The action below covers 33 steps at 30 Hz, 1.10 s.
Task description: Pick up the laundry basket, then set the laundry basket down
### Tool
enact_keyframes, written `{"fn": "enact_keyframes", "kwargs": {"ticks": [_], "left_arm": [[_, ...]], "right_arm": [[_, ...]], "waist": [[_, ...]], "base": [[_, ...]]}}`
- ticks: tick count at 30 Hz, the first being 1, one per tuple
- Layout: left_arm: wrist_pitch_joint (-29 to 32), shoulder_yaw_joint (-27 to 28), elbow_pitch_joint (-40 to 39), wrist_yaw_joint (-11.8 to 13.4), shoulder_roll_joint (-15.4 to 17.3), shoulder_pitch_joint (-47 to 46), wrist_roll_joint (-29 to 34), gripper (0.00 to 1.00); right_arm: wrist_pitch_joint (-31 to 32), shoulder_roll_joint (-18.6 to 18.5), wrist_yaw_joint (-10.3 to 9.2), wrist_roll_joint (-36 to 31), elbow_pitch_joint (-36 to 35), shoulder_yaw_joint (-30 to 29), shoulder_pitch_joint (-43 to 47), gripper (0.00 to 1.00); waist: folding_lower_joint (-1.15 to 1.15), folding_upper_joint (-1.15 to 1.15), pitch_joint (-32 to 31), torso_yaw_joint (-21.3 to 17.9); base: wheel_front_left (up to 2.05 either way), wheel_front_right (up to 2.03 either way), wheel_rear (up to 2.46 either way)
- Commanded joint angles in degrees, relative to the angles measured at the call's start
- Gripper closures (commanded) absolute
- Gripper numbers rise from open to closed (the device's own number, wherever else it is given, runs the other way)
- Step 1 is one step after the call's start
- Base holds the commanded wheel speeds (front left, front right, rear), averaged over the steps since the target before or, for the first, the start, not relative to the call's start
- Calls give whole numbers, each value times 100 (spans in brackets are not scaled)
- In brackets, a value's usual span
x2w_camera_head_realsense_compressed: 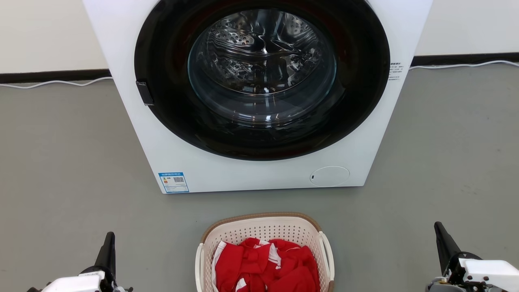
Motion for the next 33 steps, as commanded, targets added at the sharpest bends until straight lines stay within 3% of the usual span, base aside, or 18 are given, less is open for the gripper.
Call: {"fn": "enact_keyframes", "kwargs": {"ticks": [1,33], "left_arm": [[32,188,-122,-41,74,-268,35,100],[43,201,-122,-41,65,-270,46,100]], "right_arm": [[64,-53,17,-27,-169,87,-193,100],[80,-40,17,-44,-168,67,-195,100]], "waist": [[0,0,0,0],[0,0,0,0]], "base": [[0,0,0],[0,0,0]]}}
